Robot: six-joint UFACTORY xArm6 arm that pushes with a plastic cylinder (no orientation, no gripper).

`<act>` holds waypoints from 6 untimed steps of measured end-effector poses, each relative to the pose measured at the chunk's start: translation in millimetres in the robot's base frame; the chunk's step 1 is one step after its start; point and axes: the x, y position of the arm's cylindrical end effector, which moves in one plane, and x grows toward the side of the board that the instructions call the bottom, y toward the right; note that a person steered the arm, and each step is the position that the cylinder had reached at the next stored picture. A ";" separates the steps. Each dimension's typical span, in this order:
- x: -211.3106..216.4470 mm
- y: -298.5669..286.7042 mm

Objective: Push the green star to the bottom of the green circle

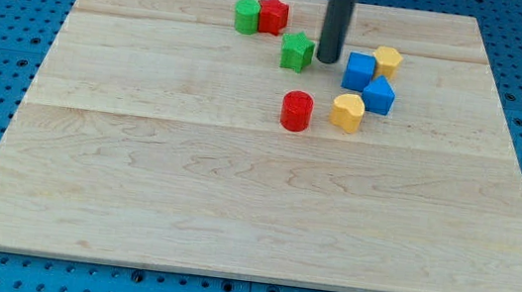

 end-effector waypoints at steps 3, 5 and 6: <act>69.1 -73.6; 28.6 -93.9; 68.8 -93.9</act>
